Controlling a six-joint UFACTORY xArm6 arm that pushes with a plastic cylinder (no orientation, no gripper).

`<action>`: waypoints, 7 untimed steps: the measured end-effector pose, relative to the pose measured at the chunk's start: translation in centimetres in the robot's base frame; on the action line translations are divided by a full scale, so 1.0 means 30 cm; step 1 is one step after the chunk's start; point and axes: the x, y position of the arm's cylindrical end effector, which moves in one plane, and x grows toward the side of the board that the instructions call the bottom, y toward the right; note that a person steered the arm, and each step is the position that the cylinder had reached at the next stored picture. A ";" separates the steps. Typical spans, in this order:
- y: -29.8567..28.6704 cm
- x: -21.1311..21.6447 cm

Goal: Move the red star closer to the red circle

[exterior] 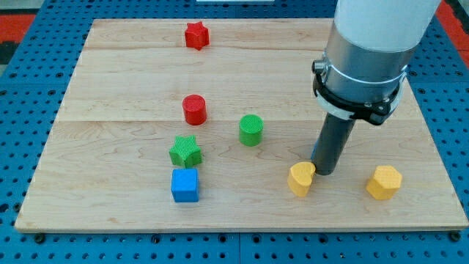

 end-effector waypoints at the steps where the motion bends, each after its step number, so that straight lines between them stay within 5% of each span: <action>1: -0.001 0.009; 4: 0.190 0.232; 6: 0.346 0.229; 7: 0.402 0.091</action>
